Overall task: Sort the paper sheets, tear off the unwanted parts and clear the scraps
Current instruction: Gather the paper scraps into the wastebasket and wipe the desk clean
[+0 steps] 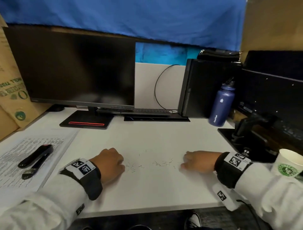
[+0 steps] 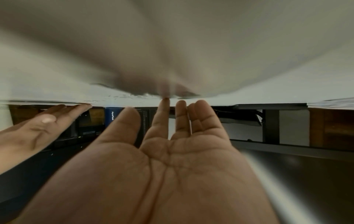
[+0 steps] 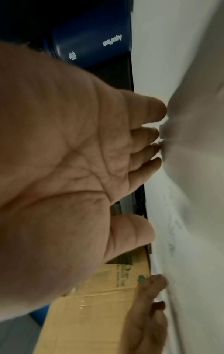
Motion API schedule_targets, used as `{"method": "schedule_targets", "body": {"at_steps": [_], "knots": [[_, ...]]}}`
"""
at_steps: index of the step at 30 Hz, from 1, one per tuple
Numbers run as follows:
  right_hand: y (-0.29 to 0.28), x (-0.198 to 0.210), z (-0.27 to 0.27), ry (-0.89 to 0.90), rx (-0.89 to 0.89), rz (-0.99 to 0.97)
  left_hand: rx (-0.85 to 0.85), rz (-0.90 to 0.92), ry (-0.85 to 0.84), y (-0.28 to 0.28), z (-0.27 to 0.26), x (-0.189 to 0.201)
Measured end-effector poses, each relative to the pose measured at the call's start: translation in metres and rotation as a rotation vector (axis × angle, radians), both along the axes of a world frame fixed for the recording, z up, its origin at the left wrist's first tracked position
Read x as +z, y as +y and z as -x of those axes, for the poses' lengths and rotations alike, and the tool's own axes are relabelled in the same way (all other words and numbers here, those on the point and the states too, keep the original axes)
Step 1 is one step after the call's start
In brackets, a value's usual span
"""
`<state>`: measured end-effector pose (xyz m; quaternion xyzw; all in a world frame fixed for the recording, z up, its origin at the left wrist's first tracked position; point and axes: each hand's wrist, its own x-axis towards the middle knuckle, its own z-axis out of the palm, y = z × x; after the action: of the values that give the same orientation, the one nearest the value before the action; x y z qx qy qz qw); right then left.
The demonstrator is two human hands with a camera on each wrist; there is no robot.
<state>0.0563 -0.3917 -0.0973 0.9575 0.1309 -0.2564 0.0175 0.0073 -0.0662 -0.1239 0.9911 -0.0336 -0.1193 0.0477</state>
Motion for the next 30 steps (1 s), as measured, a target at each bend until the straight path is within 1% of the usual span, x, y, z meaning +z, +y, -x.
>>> {"method": "schedule_targets", "body": {"at_steps": [2, 6, 7, 13, 15, 17, 21, 24, 26, 28, 30], "knots": [[0.001, 0.003, -0.020, -0.045, -0.024, -0.059, 0.011, 0.018, -0.013, 0.001, 0.001, 0.000], [-0.024, 0.012, -0.083, -0.229, -0.266, -0.064, 0.009, 0.056, -0.072, 0.000, -0.002, -0.002], [-0.031, 0.012, -0.098, -0.248, -0.312, -0.044, 0.007, 0.061, -0.086, 0.000, -0.001, -0.002], [-0.063, 0.000, -0.167, -0.291, -0.409, 0.069, -0.032, 0.139, -0.132, 0.004, -0.001, -0.007], [-0.066, -0.002, -0.184, -0.275, -0.450, 0.041, -0.042, 0.161, -0.135, 0.006, 0.000, -0.008], [-0.067, -0.004, -0.190, -0.218, -0.492, 0.020, -0.056, 0.155, -0.134, 0.006, 0.000, -0.010], [-0.064, -0.003, -0.184, -0.163, -0.475, -0.021, -0.074, 0.148, -0.128, 0.011, -0.001, -0.014], [-0.045, 0.003, -0.155, -0.109, -0.384, -0.046, -0.079, 0.123, -0.104, 0.010, -0.002, -0.016], [-0.022, 0.003, -0.125, -0.045, -0.288, -0.007, -0.068, 0.108, -0.074, 0.008, 0.000, -0.014], [0.000, -0.007, -0.092, -0.020, -0.136, 0.037, -0.052, 0.110, -0.050, 0.009, -0.001, -0.012], [0.019, -0.019, -0.056, 0.006, -0.008, 0.014, -0.048, 0.068, -0.037, 0.010, -0.001, -0.010]]}}
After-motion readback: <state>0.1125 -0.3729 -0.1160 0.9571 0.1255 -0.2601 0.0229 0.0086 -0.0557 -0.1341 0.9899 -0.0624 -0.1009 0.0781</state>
